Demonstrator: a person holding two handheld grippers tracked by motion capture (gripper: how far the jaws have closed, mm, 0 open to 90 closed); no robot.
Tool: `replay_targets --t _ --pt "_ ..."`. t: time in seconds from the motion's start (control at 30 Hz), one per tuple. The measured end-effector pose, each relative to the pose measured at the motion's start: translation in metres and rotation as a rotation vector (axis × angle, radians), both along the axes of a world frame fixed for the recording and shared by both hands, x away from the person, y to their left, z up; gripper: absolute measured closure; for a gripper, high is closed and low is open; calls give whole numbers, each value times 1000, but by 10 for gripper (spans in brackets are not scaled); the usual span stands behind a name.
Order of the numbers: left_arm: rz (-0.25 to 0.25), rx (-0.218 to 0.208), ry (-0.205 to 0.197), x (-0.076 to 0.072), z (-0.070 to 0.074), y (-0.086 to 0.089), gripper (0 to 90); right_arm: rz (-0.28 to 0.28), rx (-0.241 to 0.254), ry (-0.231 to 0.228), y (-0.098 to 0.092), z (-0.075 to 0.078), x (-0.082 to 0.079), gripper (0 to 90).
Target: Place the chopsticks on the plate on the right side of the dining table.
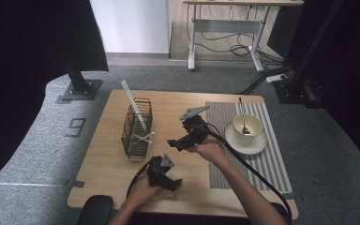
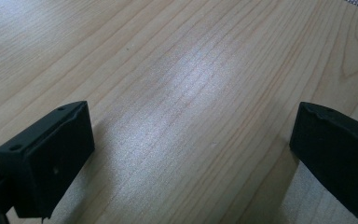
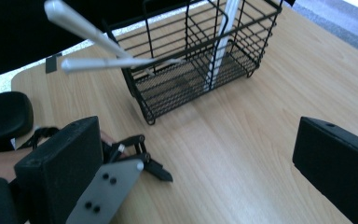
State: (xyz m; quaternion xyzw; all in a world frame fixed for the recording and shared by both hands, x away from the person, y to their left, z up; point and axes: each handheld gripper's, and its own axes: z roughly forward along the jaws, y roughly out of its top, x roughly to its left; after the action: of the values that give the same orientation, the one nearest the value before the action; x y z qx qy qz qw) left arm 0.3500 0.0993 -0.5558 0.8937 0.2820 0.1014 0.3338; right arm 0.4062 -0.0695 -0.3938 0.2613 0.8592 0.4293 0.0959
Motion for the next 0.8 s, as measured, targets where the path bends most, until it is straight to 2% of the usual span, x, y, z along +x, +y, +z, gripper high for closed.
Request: replay_targets --t 0.13,0.63,0.67,0.8 --pt "0 0 0 0 0 0 0 13 27 1 7 5 3 35" --pt "0 -1 -1 0 0 0 0 65 39 -23 40 16 6 82" --pt "-1 -1 -1 0 0 0 0 79 56 -26 43 16 6 111" --pt "0 -1 0 0 0 0 0 76 46 -22 50 15 8 123"
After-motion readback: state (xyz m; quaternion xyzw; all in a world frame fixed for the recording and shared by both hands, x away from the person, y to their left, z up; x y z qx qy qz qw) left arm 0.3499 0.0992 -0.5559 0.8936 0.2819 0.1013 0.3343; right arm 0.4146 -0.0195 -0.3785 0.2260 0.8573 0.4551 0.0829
